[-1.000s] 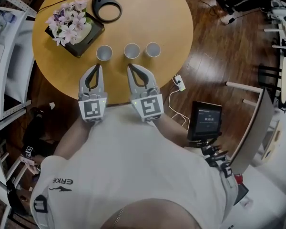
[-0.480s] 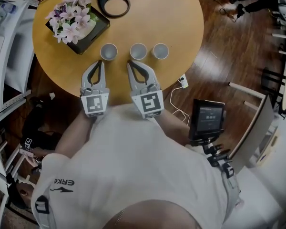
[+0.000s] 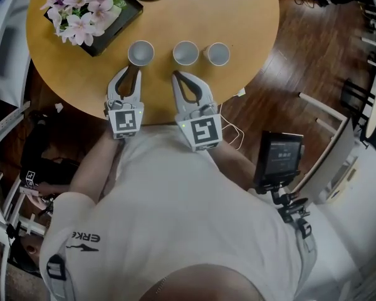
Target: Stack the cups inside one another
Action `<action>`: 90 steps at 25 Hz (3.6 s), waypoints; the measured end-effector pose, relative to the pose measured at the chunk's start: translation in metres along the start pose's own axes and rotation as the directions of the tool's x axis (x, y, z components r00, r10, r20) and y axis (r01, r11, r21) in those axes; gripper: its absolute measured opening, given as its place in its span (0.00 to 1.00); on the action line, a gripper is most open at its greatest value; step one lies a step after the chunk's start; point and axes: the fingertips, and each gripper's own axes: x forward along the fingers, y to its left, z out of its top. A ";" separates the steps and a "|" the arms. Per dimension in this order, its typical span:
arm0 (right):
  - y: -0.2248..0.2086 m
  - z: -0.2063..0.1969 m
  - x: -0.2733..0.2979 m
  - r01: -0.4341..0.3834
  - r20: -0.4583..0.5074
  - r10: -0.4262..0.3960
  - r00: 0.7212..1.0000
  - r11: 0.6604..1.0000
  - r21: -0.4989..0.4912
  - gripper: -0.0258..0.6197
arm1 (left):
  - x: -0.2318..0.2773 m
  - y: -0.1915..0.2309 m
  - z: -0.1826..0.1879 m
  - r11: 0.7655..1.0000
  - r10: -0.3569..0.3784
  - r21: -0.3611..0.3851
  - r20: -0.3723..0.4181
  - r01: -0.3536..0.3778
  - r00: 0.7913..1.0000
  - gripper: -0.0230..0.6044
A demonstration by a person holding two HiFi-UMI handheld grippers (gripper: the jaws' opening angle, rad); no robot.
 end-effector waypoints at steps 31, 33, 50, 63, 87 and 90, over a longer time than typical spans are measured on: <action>-0.013 -0.019 0.003 0.026 -0.042 -0.024 0.999 0.999 0.045 0.06 | 0.070 -0.002 0.014 0.996 -0.033 0.090 0.080 0.026 0.996 0.61; -0.013 -0.019 0.002 0.025 -0.043 -0.023 0.999 0.999 0.044 0.06 | 0.071 0.000 0.015 0.996 -0.028 0.092 0.086 0.020 0.996 0.61; -0.018 0.014 -0.020 0.048 0.057 -0.050 0.997 0.999 0.025 0.06 | 0.042 -0.004 0.073 0.995 -0.036 0.099 0.162 0.020 0.986 0.60; -0.034 0.057 -0.077 0.172 0.229 -0.176 0.957 0.984 0.037 0.06 | 0.006 -0.041 0.171 0.982 -0.128 0.171 0.324 0.075 0.937 0.60; -0.120 0.076 -0.122 0.225 0.311 -0.221 0.924 0.974 0.022 0.06 | 0.005 -0.092 0.211 0.985 -0.079 0.172 0.383 0.013 0.920 0.60; -0.144 0.077 -0.126 0.178 0.315 -0.170 0.934 0.984 0.003 0.06 | 0.017 -0.107 0.215 0.987 -0.027 0.155 0.373 -0.033 0.928 0.60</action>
